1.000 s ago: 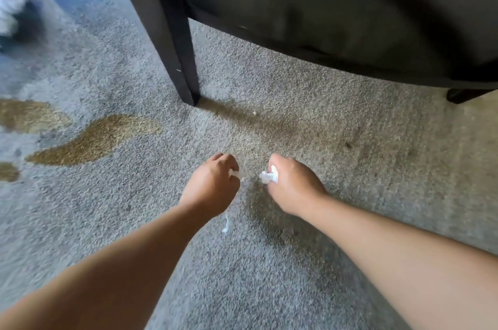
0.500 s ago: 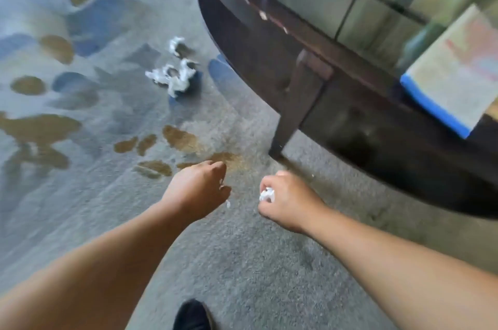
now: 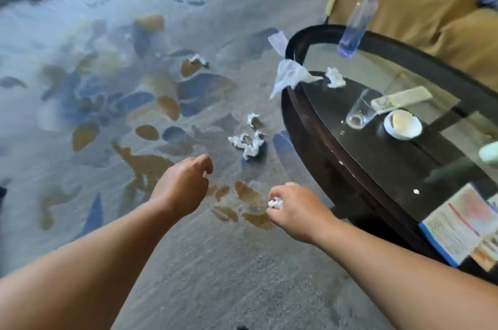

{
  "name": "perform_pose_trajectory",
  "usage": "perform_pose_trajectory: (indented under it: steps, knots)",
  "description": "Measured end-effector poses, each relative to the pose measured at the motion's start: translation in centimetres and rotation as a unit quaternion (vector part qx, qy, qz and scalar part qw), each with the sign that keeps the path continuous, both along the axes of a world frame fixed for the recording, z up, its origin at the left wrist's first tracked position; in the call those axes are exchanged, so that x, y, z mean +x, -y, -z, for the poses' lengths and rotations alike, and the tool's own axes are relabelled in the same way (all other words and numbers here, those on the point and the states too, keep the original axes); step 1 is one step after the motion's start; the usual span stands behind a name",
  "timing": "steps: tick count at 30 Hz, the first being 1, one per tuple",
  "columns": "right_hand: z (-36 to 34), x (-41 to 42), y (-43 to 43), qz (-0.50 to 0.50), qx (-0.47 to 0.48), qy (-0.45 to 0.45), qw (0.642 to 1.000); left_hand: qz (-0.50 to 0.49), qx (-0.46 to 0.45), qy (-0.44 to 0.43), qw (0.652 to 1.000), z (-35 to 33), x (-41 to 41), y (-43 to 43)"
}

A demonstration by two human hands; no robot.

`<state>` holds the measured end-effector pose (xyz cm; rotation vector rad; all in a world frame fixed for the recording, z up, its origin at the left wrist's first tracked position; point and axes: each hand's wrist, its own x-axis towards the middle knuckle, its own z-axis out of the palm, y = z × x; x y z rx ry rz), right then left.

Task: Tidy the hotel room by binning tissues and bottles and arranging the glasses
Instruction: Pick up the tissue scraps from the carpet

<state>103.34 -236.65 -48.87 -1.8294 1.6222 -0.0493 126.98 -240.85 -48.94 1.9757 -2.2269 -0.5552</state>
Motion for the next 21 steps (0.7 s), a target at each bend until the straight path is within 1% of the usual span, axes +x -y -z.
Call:
perform_pose_trajectory:
  steps: [7, 14, 17, 21]
  knots:
    - [-2.2, 2.1, 6.0, -0.015, -0.009, -0.007, 1.0, -0.036, 0.017, 0.012, 0.999, -3.2, 3.0, 4.1]
    - [-2.4, 0.9, 13.1, -0.042, 0.006, -0.007, 0.999, -0.038, 0.015, 0.035, 0.999, -4.5, 2.0, 10.5]
    - [-2.5, 0.5, 16.1, -0.052, 0.005, -0.018, 0.998, -0.049, 0.012, 0.026, 0.998, -4.7, 1.4, 13.2]
    - [-2.3, 1.1, 20.3, -0.058, 0.009, -0.019, 0.998, -0.032, 0.018, 0.034, 0.999, -4.2, 1.6, 16.8]
